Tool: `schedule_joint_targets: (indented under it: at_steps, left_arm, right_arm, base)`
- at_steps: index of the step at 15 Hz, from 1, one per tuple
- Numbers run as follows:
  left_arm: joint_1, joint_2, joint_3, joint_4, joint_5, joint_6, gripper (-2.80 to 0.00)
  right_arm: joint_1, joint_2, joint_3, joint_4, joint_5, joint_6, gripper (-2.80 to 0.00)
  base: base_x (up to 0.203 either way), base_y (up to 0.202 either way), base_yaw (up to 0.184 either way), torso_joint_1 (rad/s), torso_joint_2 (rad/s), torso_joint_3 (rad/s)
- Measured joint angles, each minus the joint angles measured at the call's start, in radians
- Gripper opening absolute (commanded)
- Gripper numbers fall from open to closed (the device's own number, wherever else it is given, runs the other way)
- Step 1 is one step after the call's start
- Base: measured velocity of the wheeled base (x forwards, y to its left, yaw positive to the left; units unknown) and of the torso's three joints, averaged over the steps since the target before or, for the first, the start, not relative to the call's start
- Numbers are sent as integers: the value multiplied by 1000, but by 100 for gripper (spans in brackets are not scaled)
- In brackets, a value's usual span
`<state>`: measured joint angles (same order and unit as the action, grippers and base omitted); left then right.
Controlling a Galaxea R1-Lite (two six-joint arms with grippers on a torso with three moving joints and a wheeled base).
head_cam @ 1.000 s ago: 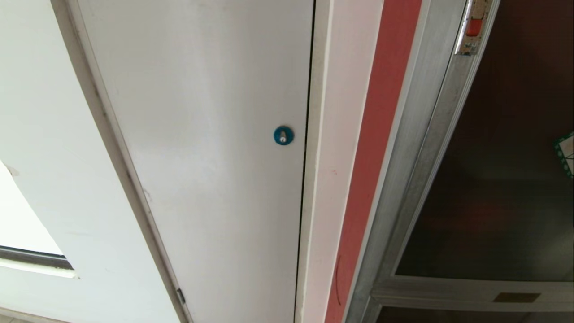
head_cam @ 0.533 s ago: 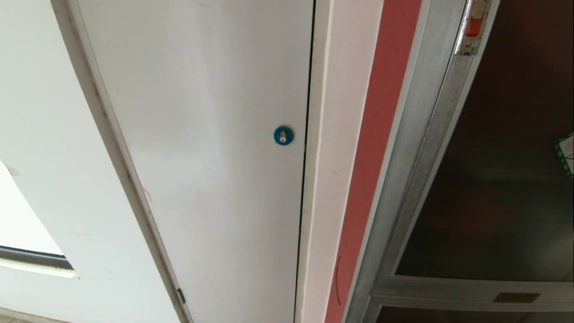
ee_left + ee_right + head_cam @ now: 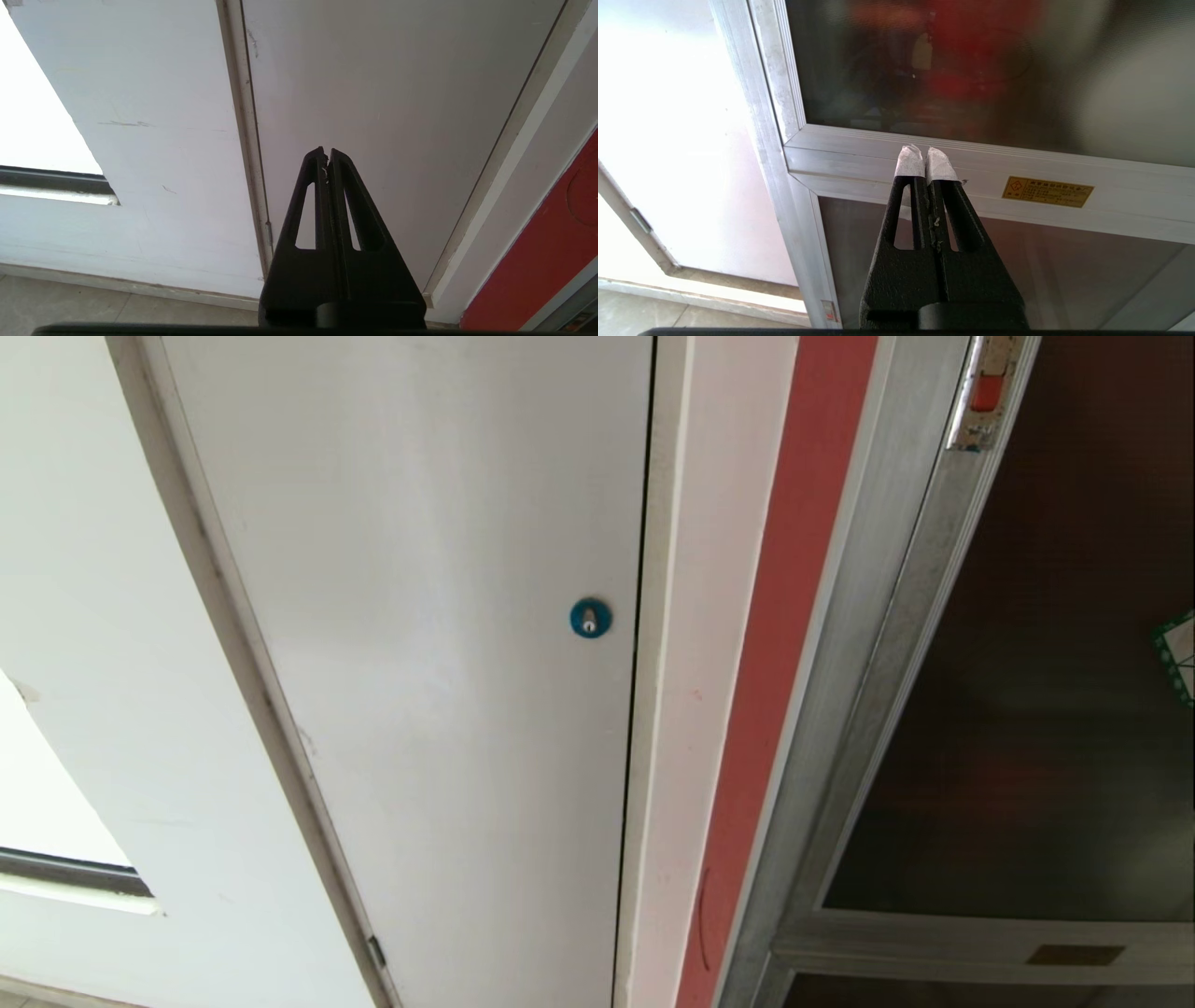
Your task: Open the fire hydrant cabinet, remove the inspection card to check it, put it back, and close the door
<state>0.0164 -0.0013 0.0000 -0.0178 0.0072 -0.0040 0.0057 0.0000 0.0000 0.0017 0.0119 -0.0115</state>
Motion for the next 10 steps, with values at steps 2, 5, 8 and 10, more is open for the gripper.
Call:
schedule_joint_targets:
  at_steps: [2,5,8,10]
  left_arm:
    - [0,0,0,0,0,0,-280]
    - [0,0,0,0,0,0,-280]
    - [0,0,0,0,0,0,-280]
    - [0,0,0,0,0,0,-280]
  right_arm:
    - [0,0,0,0,0,0,-280]
    - [0,0,0,0,0,0,-280]
    - [0,0,0,0,0,0,-280]
    - [0,0,0,0,0,0,-280]
  base:
    - [0,0,0,0,0,0]
    - [0,0,0,0,0,0]
    - [0,0,0,0,0,0]
    - [0,0,0,0,0,0]
